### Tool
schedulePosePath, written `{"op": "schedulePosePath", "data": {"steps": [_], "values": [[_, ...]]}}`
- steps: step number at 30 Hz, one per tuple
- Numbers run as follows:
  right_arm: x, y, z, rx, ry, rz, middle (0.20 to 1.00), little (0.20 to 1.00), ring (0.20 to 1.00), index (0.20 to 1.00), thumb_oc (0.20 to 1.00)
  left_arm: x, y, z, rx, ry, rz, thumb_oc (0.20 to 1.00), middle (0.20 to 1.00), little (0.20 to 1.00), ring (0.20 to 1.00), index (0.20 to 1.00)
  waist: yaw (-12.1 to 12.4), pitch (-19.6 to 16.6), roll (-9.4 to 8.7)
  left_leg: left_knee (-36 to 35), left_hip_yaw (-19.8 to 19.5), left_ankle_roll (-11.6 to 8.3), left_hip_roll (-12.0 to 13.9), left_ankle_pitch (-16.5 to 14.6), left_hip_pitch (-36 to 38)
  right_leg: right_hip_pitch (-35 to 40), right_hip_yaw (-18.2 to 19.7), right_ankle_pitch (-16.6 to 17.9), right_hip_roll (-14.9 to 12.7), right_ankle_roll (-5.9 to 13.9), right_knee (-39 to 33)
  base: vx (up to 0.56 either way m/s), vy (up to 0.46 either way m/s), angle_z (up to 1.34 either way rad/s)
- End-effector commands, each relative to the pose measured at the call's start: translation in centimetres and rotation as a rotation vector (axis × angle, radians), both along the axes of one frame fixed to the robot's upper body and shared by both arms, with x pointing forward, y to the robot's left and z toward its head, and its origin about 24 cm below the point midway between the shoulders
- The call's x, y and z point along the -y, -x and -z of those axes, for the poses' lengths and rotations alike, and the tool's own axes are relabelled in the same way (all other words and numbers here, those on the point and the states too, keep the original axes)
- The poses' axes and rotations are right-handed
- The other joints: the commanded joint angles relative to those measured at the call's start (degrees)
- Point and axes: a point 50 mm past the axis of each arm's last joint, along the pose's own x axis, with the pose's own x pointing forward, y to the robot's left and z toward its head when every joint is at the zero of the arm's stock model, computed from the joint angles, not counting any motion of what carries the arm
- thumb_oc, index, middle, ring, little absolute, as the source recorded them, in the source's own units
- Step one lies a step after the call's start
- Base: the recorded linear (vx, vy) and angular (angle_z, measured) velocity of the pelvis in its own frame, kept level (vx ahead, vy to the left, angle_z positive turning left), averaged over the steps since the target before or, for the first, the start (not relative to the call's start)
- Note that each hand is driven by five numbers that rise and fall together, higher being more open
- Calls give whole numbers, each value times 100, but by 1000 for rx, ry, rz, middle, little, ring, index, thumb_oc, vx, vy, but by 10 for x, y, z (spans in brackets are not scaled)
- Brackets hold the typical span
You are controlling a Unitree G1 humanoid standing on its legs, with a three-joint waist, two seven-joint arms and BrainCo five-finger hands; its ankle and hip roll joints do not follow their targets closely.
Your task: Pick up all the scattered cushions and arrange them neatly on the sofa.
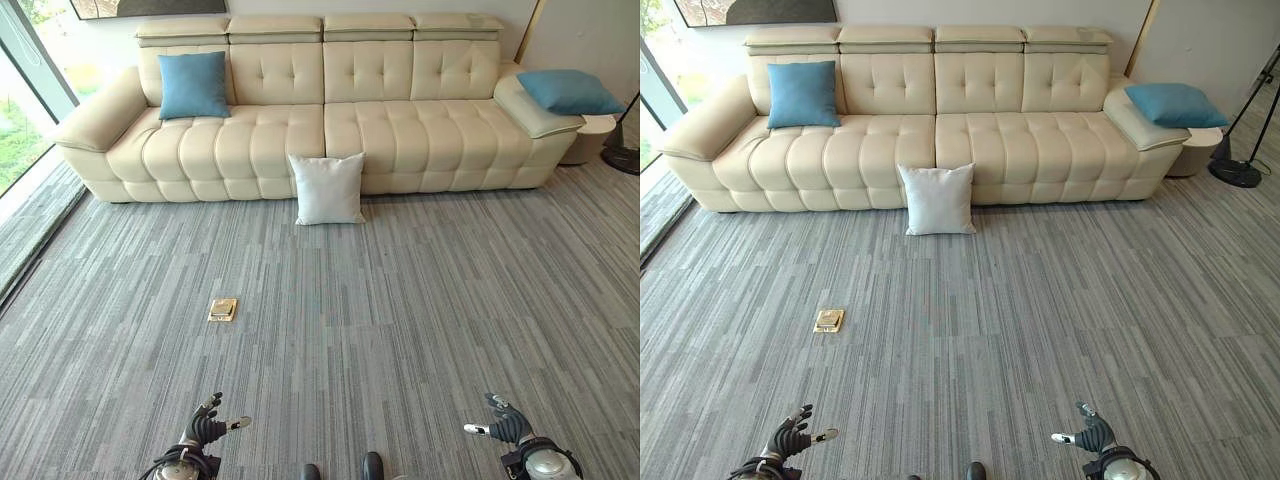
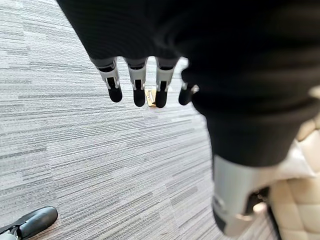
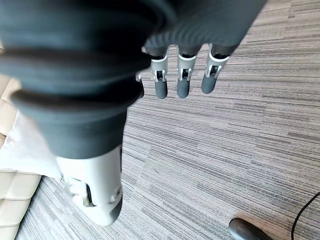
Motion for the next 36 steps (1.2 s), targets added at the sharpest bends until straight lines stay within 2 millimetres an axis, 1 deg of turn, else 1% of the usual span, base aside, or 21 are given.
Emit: {"op": "schedulePosePath", "data": {"steps": [1,5,11,15,16,18,21,24,25,27,28,29,30,31,32,33,35,36], "values": [[3,-17,-10,85,-2,24,1000,1000,1000,1000,1000,-7,-20,-12,92,-24,-5,1000,1000,1000,1000,1000,6,-88,-205,176,-42,-223,-23,-592,170,223,45,-686,-192,504,76,0,0,0],[2,-15,-9,83,-5,32,1000,1000,1000,1000,1000,0,-20,-13,109,2,3,1000,1000,1000,1000,1000,23,-53,-193,240,-45,-217,-27,-625,142,235,23,-694,-186,503,52,0,0,0],[4,-15,-11,93,-2,49,1000,1000,1000,1000,1000,-3,-20,-16,123,-2,-3,1000,1000,1000,1000,1000,54,5,-215,454,-17,-181,-46,-716,12,187,62,-681,-212,529,71,0,23,-1],[2,-23,-12,109,-7,52,1000,1000,1000,1000,1000,-5,-25,-19,142,-6,-17,1000,1000,1000,1000,1000,81,34,-253,627,34,-160,-68,-782,-147,96,78,-676,-258,561,140,5,67,-6],[-1,-29,-14,126,-12,53,1000,1000,1000,1000,1000,-6,-29,-21,156,-9,-27,1000,1000,1000,1000,1000,93,45,-275,695,56,-141,-75,-807,-232,29,83,-681,-285,578,203,3,104,-7],[-4,-34,-17,142,-17,46,1000,1000,1000,1000,1000,-6,-34,-24,176,-4,-29,1000,1000,1000,1000,1000,109,68,-290,758,75,-114,-89,-839,-308,-45,93,-697,-322,610,287,23,117,-7],[-9,-42,-19,163,-25,30,1000,1000,1000,1000,1000,-6,-39,-28,197,-3,-23,1000,1000,1000,1000,1000,128,92,-317,831,90,-54,-113,-891,-396,-184,117,-723,-384,651,526,38,110,-6],[-17,-51,-24,192,-37,4,1000,1000,1000,1000,1000,-7,-43,-33,222,-6,-20,1000,1000,1000,1000,1000,161,164,-336,930,104,34,-166,-968,-475,-379,147,-756,-455,755,879,51,153,-10],[-21,-56,-25,202,-45,-14,1000,1000,1000,1000,1000,-8,-45,-35,226,-8,-10,1000,1000,1000,1000,1000,196,198,-332,994,103,76,-189,-1034,-489,-520,91,-799,-505,844,1225,76,172,-24],[-24,-59,-27,211,-46,-29,1000,1000,1000,1000,1000,-10,-47,-36,230,-13,-5,1000,1000,1000,1000,1000,176,250,-326,1069,50,105,-205,-1100,-455,-691,62,-795,-549,923,1729,93,134,-11],[-25,-61,-28,220,-48,-36,1000,1000,1000,1000,1000,-12,-48,-38,234,-22,-5,1000,1000,1000,1000,1000,165,281,-312,1101,40,122,-228,-1166,-410,-815,31,-789,-580,942,1955,175,123,3],[-28,-66,-32,238,-48,-53,1000,1000,1000,1000,1000,-14,-49,-39,235,-30,-9,1000,1000,1000,1000,1000,165,343,-305,1113,63,155,-265,-1309,-255,-1035,-139,-651,-705,915,2048,142,83,3],[-28,-66,-32,238,-48,-53,1000,1000,1000,1000,1000,-14,-49,-39,235,-30,-9,1000,1000,1000,1000,1000,165,343,-305,1113,63,155,-265,-1309,-255,-1035,-139,-651,-705,915,2048,151,55,-7],[-30,-69,-34,248,-49,-64,1000,1000,1000,1000,1000,-14,-50,-39,241,-31,-11,1000,1000,1000,1000,1000,162,383,-288,1143,62,164,-278,-1346,-207,-1163,-236,-576,-739,891,2007,197,23,3],[-31,-75,-39,270,-46,-82,1000,1000,1000,1000,1000,-12,-51,-40,248,-20,-16,1000,1000,1000,1000,1000,117,444,-266,1127,-18,195,-338,-1443,-54,-1437,-273,-486,-725,880,1789,268,30,-7],[-31,-77,-41,275,-42,-84,1000,1000,1000,1000,1000,-11,-52,-39,248,-14,-21,1000,1000,1000,1000,1000,84,493,-249,1121,-53,201,-363,-1478,22,-1547,-294,-437,-711,886,1692,293,19,-10],[-31,-80,-42,283,-39,-88,1000,1000,1000,1000,1000,-9,-53,-37,241,-11,-26,1000,1000,1000,1000,1000,2,554,-238,1055,-152,176,-434,-1547,213,-1766,-379,-299,-699,906,1329,267,-14,5],[-31,-80,-42,281,-35,-89,1000,1000,1000,1000,1000,-8,-53,-36,238,-9,-23,1000,1000,1000,1000,1000,-27,577,-221,1021,-196,147,-437,-1579,309,-1836,-496,-253,-720,926,1171,457,-101,37]]}}
